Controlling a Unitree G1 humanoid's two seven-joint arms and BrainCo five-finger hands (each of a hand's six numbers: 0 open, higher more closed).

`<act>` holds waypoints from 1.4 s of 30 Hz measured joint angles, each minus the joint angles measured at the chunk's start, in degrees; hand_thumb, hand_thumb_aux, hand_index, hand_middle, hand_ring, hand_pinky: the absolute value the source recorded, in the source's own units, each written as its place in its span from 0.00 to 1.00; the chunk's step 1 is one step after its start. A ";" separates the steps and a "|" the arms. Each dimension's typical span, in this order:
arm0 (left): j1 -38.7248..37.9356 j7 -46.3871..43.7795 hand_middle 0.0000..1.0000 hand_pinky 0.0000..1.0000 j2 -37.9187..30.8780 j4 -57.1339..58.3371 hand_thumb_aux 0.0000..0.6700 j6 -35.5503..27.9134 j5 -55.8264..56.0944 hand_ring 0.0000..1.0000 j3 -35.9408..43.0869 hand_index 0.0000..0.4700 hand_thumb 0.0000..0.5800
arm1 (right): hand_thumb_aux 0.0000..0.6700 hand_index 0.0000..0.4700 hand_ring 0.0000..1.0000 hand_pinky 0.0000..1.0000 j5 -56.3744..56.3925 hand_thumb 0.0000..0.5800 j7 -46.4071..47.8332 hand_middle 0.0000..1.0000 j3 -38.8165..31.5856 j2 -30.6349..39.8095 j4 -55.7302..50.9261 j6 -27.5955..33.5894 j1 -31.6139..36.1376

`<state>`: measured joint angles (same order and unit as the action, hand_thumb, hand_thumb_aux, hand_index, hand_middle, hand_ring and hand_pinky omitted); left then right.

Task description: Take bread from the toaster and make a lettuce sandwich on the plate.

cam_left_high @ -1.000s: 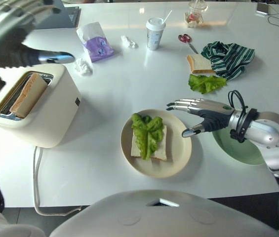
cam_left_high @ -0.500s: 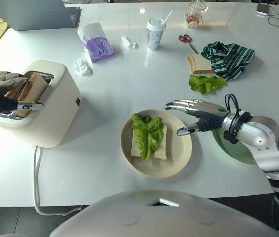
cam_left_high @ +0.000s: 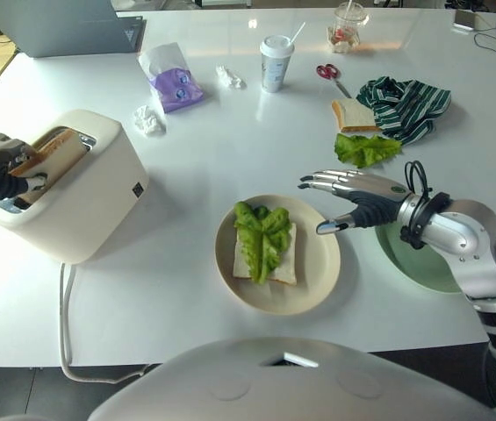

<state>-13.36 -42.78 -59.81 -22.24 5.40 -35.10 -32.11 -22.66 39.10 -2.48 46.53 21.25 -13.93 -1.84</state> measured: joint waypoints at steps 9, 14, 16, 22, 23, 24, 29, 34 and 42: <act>19.86 9.07 1.00 1.00 0.90 1.46 1.00 -9.53 8.38 1.00 -2.16 1.00 1.00 | 0.00 0.00 0.00 0.00 -0.02 0.00 -0.93 0.00 0.82 0.05 -0.92 -0.46 0.41; 31.43 13.20 1.00 1.00 -0.26 4.51 1.00 -12.99 15.64 1.00 -2.74 1.00 1.00 | 0.00 0.00 0.00 0.00 0.16 0.00 -1.95 0.00 2.92 0.10 -1.18 -0.26 0.33; 34.71 12.69 1.00 1.00 0.14 4.25 1.00 -14.62 20.69 1.00 -1.38 1.00 1.00 | 0.00 0.00 0.00 0.00 0.81 0.00 -2.41 0.00 4.27 0.26 -1.49 -0.23 0.28; 36.18 5.84 1.00 1.00 7.66 -3.75 1.00 -22.59 41.07 1.00 7.62 1.00 1.00 | 0.00 0.00 0.00 0.00 4.73 0.00 -3.90 0.00 13.27 2.44 -4.71 -0.31 0.29; 36.04 5.59 1.00 1.00 8.88 -4.62 1.00 -23.50 42.40 1.00 9.27 1.00 1.00 | 0.00 0.00 0.00 0.00 4.75 0.00 -4.26 0.00 14.69 2.85 -5.47 -0.51 0.15; 35.44 5.07 1.00 1.00 10.43 -5.62 1.00 -24.21 43.94 1.00 11.98 1.00 1.00 | 0.00 0.00 0.00 0.00 4.78 0.00 -4.65 0.00 16.30 3.42 -6.47 -0.71 -0.04; 30.41 2.22 1.00 1.00 18.45 -6.94 1.00 -24.78 47.52 1.00 28.21 1.00 1.00 | 0.00 0.00 0.00 0.00 12.16 0.00 -3.43 0.00 23.12 6.07 -8.53 -2.06 -0.16; 29.68 -2.19 1.00 1.00 21.84 -0.08 1.00 -21.26 45.99 1.00 39.32 1.00 1.00 | 0.00 0.00 0.00 0.00 31.45 0.00 6.65 0.00 28.76 7.28 -0.46 -2.35 -5.41; 30.53 -6.58 1.00 1.00 27.37 14.03 1.00 -15.28 39.77 1.00 51.68 1.00 1.00 | 0.00 0.00 0.00 0.00 46.34 0.00 16.24 0.00 26.08 7.91 16.43 0.66 -11.23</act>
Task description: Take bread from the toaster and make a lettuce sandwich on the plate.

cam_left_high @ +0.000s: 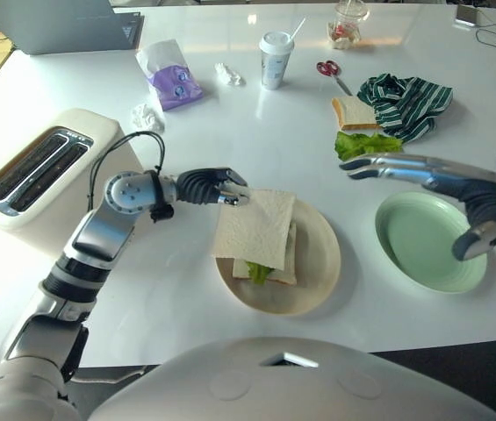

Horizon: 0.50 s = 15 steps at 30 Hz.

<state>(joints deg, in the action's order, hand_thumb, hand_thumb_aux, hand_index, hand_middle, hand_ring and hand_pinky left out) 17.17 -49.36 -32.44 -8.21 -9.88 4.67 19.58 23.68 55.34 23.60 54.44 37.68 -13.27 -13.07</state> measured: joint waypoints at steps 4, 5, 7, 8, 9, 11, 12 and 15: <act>1.50 -1.28 1.00 1.00 1.87 4.32 1.00 1.13 -0.26 1.00 0.82 1.00 1.00 | 0.00 0.00 0.00 0.00 -0.42 0.00 -0.04 0.00 -7.14 0.26 6.13 2.06 2.41; 1.94 -1.25 1.00 1.00 2.20 5.06 1.00 1.60 -0.82 1.00 0.96 1.00 1.00 | 0.00 0.00 0.00 0.00 -1.35 0.00 -0.02 0.00 -8.99 0.31 6.83 2.54 3.11; 2.83 -0.34 1.00 1.00 3.25 6.72 1.00 1.93 -1.87 1.00 0.96 1.00 1.00 | 0.00 0.00 0.00 0.00 -3.12 0.00 0.00 0.00 -13.66 0.29 7.55 3.35 5.16; 3.11 0.38 1.00 1.00 4.10 7.06 1.00 1.92 -2.01 1.00 0.93 1.00 1.00 | 0.00 0.00 0.00 0.00 -4.03 0.00 0.00 0.00 -15.89 0.23 7.56 3.92 6.45; 3.27 0.61 1.00 1.00 4.72 7.17 1.00 1.82 -2.18 1.00 0.94 1.00 1.00 | 0.00 0.00 0.00 0.00 -5.22 0.00 0.04 0.00 -18.05 -0.02 7.31 4.25 7.58; 3.40 0.93 1.00 1.00 5.25 7.23 1.00 1.19 -2.43 1.00 0.99 1.00 1.00 | 0.00 0.00 0.00 0.00 -8.18 0.00 0.13 0.00 -21.84 -0.71 5.97 4.34 9.02; 3.48 1.01 1.00 1.00 5.62 7.25 1.00 1.02 -2.79 1.00 1.13 1.00 1.00 | 0.00 0.00 0.00 0.00 -11.03 0.00 0.25 0.00 -24.20 -1.02 4.28 4.27 9.95; 3.69 1.19 1.00 1.00 6.17 7.47 1.00 0.61 -4.59 1.00 2.25 1.00 1.00 | 0.00 0.00 0.00 0.00 -17.40 0.00 0.91 0.00 -29.94 -1.81 -0.94 3.65 11.48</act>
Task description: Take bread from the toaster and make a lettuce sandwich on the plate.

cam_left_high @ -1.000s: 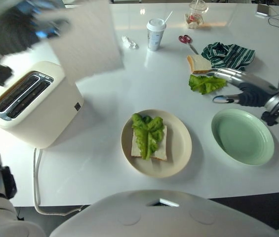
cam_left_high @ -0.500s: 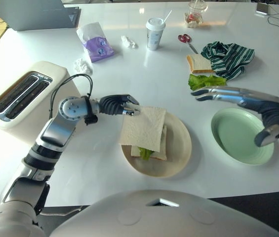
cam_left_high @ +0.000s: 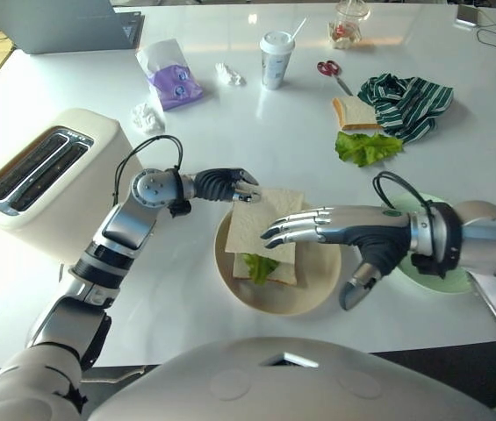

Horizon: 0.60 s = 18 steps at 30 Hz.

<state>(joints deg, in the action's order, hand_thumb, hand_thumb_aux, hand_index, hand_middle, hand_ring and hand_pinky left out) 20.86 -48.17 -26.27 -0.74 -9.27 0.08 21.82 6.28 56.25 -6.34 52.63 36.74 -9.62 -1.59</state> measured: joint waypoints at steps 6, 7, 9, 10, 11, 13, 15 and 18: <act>-1.25 -2.64 1.00 1.00 -0.26 -4.13 1.00 -1.92 0.02 1.00 1.43 1.00 1.00 | 0.00 0.00 0.00 0.00 -1.95 0.00 0.13 0.00 -3.92 -2.32 -3.62 -1.22 3.29; -1.44 -2.96 1.00 1.00 -0.43 -4.36 1.00 -2.15 -0.01 1.00 1.63 1.00 1.00 | 0.00 0.00 0.00 0.00 -1.96 0.00 0.24 0.00 -4.24 -2.37 -3.92 -1.28 3.45; -1.79 -3.14 1.00 1.00 -0.75 -4.38 1.00 -2.33 -0.73 1.00 1.99 1.00 1.00 | 0.00 0.00 0.00 0.00 -2.00 0.00 0.37 0.00 -4.40 -2.38 -4.16 -1.35 3.48; -1.81 -3.03 1.00 1.00 -0.70 -4.26 1.00 -2.38 -1.25 1.00 2.17 1.00 1.00 | 0.00 0.00 0.00 0.00 -1.98 0.00 0.37 0.00 -4.47 -2.39 -4.15 -1.38 3.50; -1.82 -2.89 1.00 1.00 -0.66 -4.19 1.00 -2.40 -1.40 1.00 2.25 1.00 1.00 | 0.00 0.00 0.00 0.00 -1.94 0.00 0.39 0.00 -4.53 -2.40 -4.12 -1.38 3.53; -1.96 -2.42 1.00 1.00 -0.59 -4.05 1.00 -2.53 -1.80 1.00 2.39 1.00 1.00 | 0.00 0.00 0.00 0.00 -1.84 0.00 0.47 0.00 -4.62 -2.48 -3.80 -1.37 3.77; -2.12 -2.02 1.00 1.00 -0.55 -3.89 1.00 -2.65 -2.49 1.00 2.56 1.00 1.00 | 0.00 0.00 0.00 0.00 -1.84 0.00 0.78 0.00 -4.66 -2.48 -3.75 -1.36 4.03; -2.12 -0.82 1.00 1.00 -0.43 -2.79 1.00 -2.29 -3.87 1.00 2.57 1.00 1.00 | 0.00 0.00 0.00 0.00 -1.86 0.00 1.29 0.00 -5.02 -2.48 -3.77 -1.35 4.02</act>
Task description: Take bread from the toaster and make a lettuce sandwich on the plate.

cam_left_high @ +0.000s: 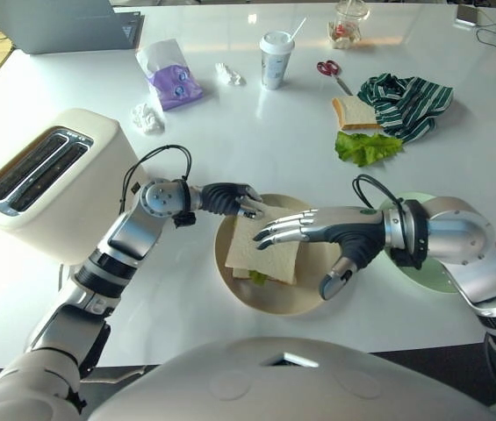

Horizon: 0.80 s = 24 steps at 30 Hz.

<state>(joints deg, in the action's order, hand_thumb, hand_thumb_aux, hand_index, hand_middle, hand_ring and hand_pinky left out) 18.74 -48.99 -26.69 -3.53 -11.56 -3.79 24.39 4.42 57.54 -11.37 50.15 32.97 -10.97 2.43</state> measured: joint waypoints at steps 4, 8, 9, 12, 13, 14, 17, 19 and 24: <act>-0.01 1.01 1.00 1.00 0.67 0.86 1.00 0.22 -0.97 1.00 0.24 1.00 1.00 | 0.00 0.00 0.00 0.00 -0.34 0.00 0.43 0.00 -1.32 -0.01 -0.07 0.26 -0.03; -1.05 1.80 1.00 1.00 0.99 1.17 1.00 0.94 -2.43 1.00 1.69 1.00 1.00 | 0.00 0.00 0.00 0.00 -7.06 0.00 0.96 0.00 -6.43 -0.17 -2.64 0.73 -0.19; -1.60 1.96 1.00 1.00 0.96 1.32 1.00 0.93 -3.00 1.00 2.14 1.00 1.00 | 0.00 0.00 0.00 0.00 -9.44 0.00 0.54 0.00 -8.14 -1.03 -4.21 0.27 0.15; -1.89 2.22 1.00 1.00 0.86 1.33 1.00 1.01 -4.00 1.00 2.29 1.00 1.00 | 0.00 0.00 0.00 0.00 -14.55 0.00 -1.74 0.00 -11.24 -3.82 -7.65 -2.06 2.72; -2.02 2.26 1.00 1.00 0.84 1.35 1.00 0.99 -4.07 1.00 2.35 1.00 1.00 | 0.00 0.00 0.00 0.00 -15.76 0.00 -2.49 0.00 -12.29 -4.71 -8.94 -2.73 3.78; -2.21 2.26 1.00 1.00 0.80 1.35 1.00 0.99 -4.15 1.00 2.37 1.00 1.00 | 0.00 0.00 0.00 0.00 -16.35 0.00 -3.06 0.00 -13.03 -5.48 -9.94 -3.27 4.38; -2.42 2.26 1.00 1.00 0.81 1.35 1.00 1.02 -4.58 1.00 2.50 1.00 1.00 | 0.00 0.00 0.00 0.00 -16.77 0.00 -3.48 0.00 -13.81 -5.97 -11.21 -4.08 4.84; -2.51 2.83 0.00 0.00 0.91 1.64 0.60 1.55 -5.14 0.00 2.63 0.60 0.84 | 0.00 0.00 0.00 0.00 -16.84 0.00 -3.48 0.00 -14.02 -5.95 -11.46 -4.35 5.01; -2.27 5.94 0.00 0.00 1.77 2.96 0.00 2.87 -7.73 0.00 2.79 0.00 0.00 | 0.00 0.00 0.00 0.00 -16.70 0.00 -2.55 0.00 -14.09 -4.37 -11.46 -4.31 4.53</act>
<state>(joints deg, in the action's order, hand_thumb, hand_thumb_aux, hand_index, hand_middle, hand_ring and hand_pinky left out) 16.47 -43.05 -24.93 -0.56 -8.69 -11.52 27.19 -12.28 54.99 -25.45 45.78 21.51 -15.29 6.96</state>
